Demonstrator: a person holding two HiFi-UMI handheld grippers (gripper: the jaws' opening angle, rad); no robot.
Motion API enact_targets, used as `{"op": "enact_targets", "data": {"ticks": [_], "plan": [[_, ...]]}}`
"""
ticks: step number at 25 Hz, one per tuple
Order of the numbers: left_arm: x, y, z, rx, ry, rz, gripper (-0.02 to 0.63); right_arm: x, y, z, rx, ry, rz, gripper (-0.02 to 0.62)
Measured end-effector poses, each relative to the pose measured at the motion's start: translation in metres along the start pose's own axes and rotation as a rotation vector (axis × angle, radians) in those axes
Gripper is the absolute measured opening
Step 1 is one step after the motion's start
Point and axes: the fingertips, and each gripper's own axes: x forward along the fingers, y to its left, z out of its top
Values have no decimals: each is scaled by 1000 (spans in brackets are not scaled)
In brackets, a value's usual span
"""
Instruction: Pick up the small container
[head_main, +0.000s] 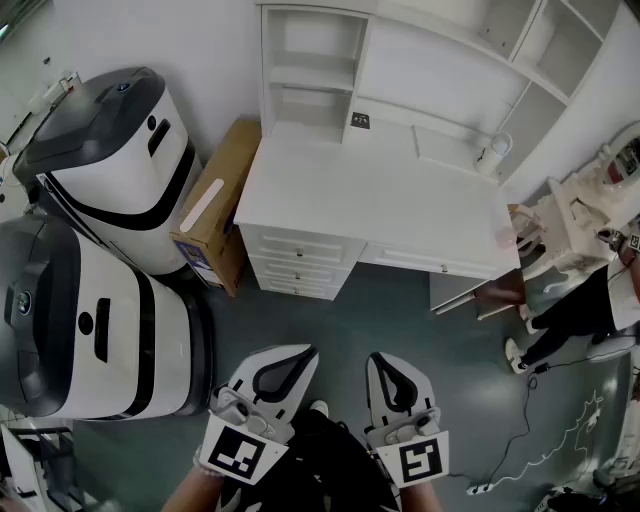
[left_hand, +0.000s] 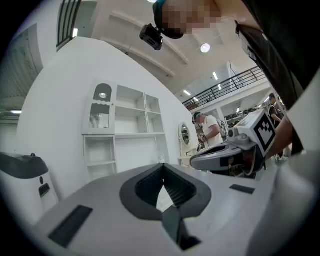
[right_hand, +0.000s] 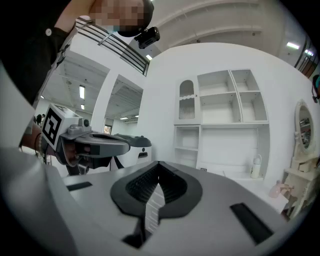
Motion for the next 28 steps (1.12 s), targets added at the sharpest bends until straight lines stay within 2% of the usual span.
{"op": "enact_targets", "data": {"ticks": [10,17,28], "plan": [[15,-15,5,20,-16,-56,2,-10,-9,-1,4,6,-36,2],[15,-19,4,14,-17,-76,2,-15,-13,0,47,-5,-68,2],[-6,-16,-2,14,-14,-106,2,-15,5,0,52,2,-109,2]]}}
